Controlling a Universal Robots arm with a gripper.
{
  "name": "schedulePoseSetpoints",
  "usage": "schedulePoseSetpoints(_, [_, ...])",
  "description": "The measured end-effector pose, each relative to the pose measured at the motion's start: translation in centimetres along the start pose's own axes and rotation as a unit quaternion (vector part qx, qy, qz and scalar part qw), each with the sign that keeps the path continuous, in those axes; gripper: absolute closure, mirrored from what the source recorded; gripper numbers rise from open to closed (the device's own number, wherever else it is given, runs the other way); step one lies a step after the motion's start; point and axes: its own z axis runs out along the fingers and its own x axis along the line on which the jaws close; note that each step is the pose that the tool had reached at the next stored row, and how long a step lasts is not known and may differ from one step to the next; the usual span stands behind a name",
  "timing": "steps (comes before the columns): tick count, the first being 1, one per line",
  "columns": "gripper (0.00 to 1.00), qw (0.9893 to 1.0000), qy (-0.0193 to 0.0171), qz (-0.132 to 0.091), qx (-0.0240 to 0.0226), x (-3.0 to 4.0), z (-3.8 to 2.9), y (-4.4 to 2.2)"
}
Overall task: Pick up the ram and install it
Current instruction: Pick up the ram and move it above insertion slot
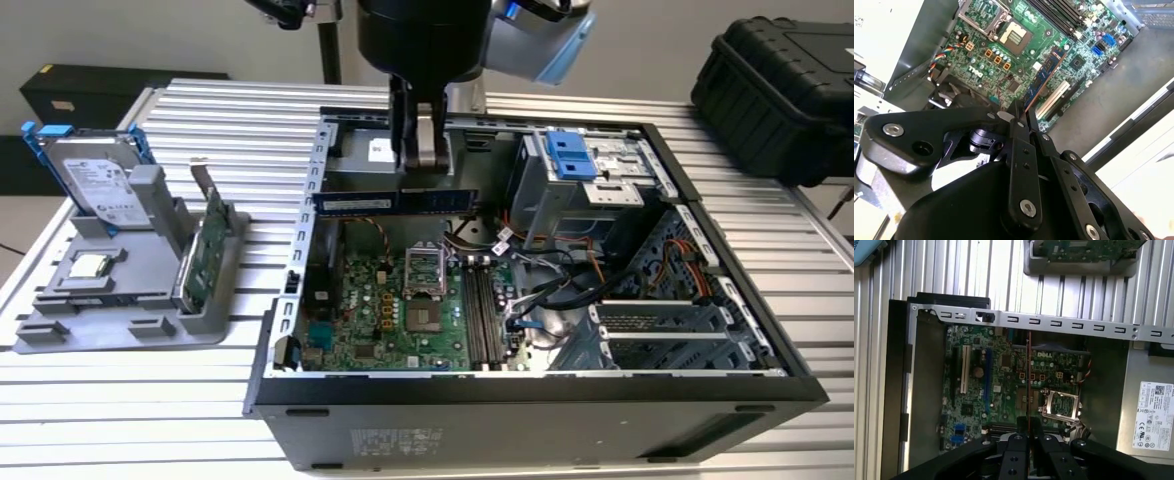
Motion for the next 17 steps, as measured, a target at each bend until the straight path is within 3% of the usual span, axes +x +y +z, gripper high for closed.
schedulePoseSetpoints(17, [1.0, 1.0, 0.0, 0.0, 0.0, 0.09, 0.0, -1.53])
